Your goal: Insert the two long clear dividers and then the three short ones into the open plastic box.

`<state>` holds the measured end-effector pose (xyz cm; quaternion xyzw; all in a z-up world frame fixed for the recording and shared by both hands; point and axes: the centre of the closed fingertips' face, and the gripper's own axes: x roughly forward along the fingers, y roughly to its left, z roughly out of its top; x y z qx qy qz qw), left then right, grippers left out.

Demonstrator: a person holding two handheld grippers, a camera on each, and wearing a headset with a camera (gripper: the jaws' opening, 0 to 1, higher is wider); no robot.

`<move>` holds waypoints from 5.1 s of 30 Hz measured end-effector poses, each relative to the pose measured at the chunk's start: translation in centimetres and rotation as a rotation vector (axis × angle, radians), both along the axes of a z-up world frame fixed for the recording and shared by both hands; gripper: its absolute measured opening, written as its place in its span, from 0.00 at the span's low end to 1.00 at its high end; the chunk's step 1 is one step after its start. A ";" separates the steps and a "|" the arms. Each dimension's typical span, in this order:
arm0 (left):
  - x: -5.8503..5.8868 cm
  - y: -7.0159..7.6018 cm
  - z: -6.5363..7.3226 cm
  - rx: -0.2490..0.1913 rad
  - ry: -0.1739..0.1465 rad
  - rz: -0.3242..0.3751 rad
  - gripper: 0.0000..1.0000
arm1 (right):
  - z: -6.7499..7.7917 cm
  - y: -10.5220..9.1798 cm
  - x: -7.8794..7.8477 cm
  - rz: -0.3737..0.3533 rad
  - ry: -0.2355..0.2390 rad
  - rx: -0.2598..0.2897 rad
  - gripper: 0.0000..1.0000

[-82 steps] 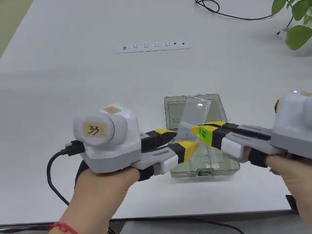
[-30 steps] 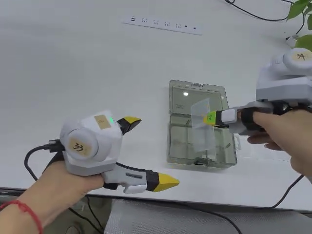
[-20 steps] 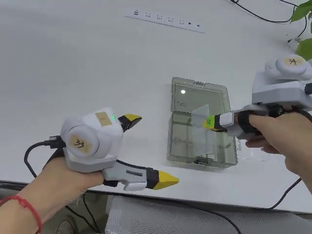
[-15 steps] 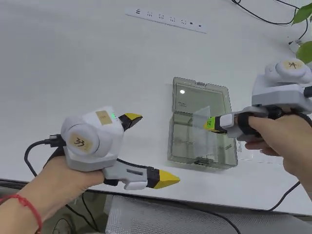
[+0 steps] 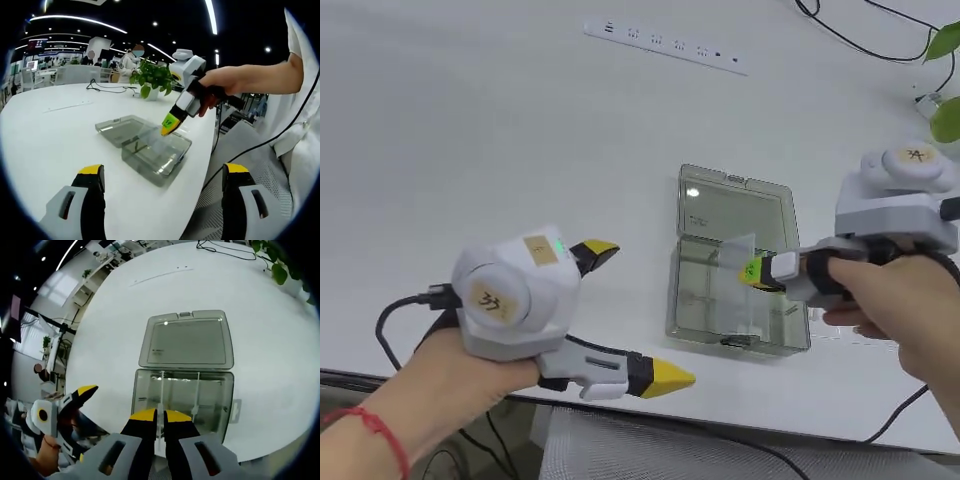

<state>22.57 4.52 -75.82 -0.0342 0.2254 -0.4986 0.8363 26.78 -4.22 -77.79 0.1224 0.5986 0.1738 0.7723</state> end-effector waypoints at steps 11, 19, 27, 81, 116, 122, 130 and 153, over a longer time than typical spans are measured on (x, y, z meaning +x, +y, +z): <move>0.0 -0.1 0.3 -0.009 0.000 0.003 1.00 | -1.0 0.4 0.5 0.029 0.029 -0.025 0.06; -0.1 0.3 0.1 -0.009 0.007 0.006 1.00 | -1.2 0.2 0.7 0.027 0.017 -0.037 0.06; 0.0 0.1 0.1 -0.010 0.007 0.001 0.99 | -1.5 0.1 0.9 0.032 0.014 -0.043 0.06; -0.2 0.2 -0.1 0.014 0.019 -0.022 0.99 | -3.5 1.9 1.4 0.235 -0.088 -0.086 0.08; 0.3 0.1 3.6 0.036 -0.013 -0.002 0.98 | 3.9 0.4 2.5 0.135 -0.302 0.276 0.21; 0.4 0.1 4.3 0.031 -0.015 0.017 0.99 | 6.1 -1.5 2.0 0.205 -0.370 0.309 0.24; 0.5 -0.4 5.0 0.044 -0.021 0.022 0.99 | 7.0 -5.2 1.7 0.392 -0.494 0.253 0.27; 0.8 -0.6 5.0 0.055 -0.011 0.015 0.99 | -1.2 -12.3 0.2 1.227 -0.498 -0.156 0.51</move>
